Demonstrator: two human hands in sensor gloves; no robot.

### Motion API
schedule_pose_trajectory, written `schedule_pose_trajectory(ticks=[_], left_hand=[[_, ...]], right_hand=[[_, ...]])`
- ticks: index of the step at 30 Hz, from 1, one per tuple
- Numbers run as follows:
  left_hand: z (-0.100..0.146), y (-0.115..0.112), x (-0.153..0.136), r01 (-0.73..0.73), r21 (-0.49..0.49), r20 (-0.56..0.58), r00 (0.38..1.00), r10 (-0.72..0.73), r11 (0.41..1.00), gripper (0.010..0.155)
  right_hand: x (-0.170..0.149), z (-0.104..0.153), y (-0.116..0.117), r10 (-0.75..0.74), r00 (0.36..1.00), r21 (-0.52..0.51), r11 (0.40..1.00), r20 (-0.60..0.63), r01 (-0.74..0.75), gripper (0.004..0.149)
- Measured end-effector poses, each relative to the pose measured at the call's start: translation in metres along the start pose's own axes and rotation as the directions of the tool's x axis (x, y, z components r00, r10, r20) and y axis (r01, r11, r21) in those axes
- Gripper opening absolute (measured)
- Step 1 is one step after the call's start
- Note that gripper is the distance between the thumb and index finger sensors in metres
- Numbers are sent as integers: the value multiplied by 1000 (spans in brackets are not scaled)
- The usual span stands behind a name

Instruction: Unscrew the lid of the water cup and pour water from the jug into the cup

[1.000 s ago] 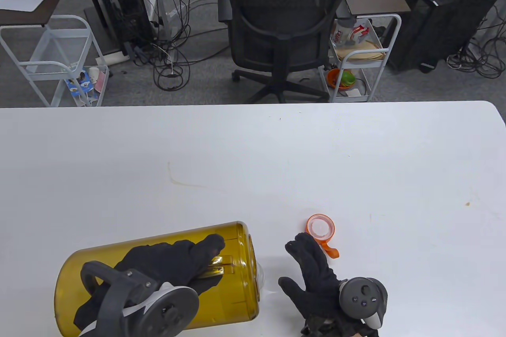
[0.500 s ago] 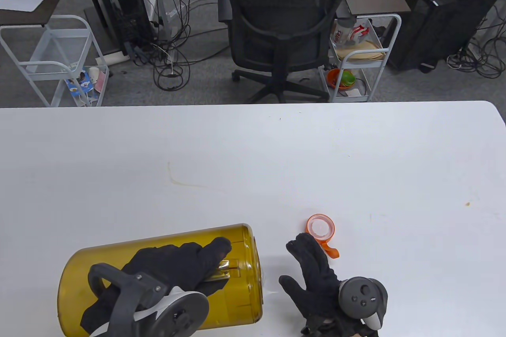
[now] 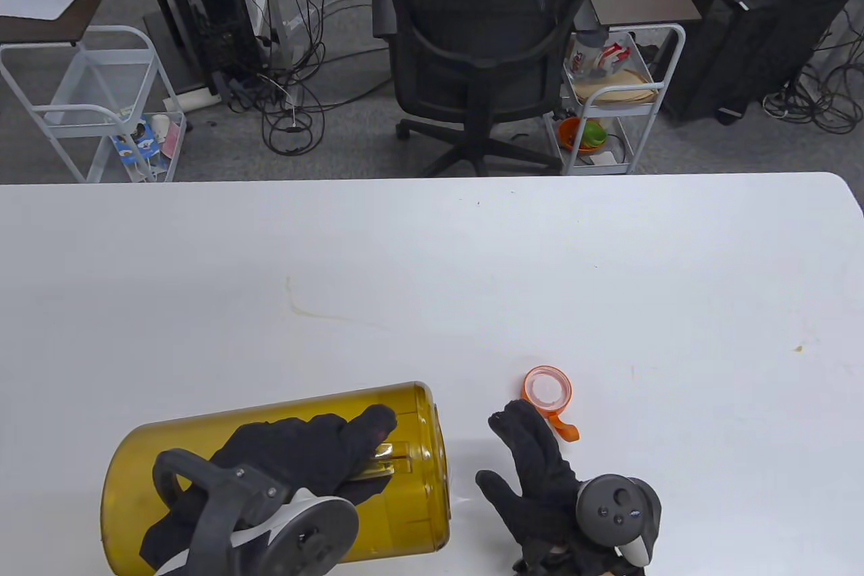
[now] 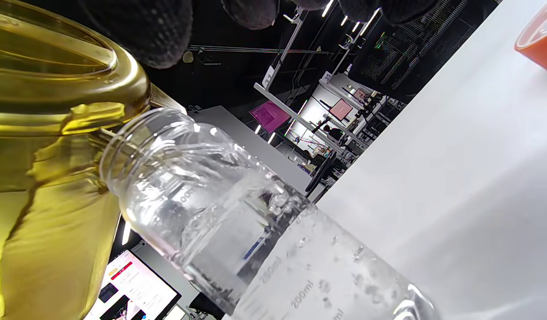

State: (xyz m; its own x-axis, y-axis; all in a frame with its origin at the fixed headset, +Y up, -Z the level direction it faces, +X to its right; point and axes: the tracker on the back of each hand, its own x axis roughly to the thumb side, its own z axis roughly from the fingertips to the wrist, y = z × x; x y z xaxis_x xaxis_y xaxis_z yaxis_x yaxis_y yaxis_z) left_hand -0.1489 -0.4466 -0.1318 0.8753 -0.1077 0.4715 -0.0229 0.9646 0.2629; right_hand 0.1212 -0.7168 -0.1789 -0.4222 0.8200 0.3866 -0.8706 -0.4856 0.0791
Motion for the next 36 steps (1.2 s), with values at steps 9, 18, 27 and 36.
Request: schedule_pose_trajectory(ticks=[9, 18, 27, 36], left_hand=[[-7, 2, 6, 25, -18, 15, 1000, -25, 1000, 57], [-7, 2, 6, 23, -19, 16, 1000, -23, 1000, 57], [-8, 3, 7, 30, -15, 18, 999, -29, 999, 57], [-10, 3, 11, 45, -21, 26, 999, -44, 999, 57]], right_hand=[[0, 1, 1, 1, 1000, 2, 1000, -2, -1, 74], [0, 1, 1, 0, 1000, 3, 1000, -2, 0, 74], [0, 1, 1, 0, 1000, 4, 1000, -1, 0, 74], [0, 1, 1, 1, 1000, 6, 1000, -1, -1, 74]])
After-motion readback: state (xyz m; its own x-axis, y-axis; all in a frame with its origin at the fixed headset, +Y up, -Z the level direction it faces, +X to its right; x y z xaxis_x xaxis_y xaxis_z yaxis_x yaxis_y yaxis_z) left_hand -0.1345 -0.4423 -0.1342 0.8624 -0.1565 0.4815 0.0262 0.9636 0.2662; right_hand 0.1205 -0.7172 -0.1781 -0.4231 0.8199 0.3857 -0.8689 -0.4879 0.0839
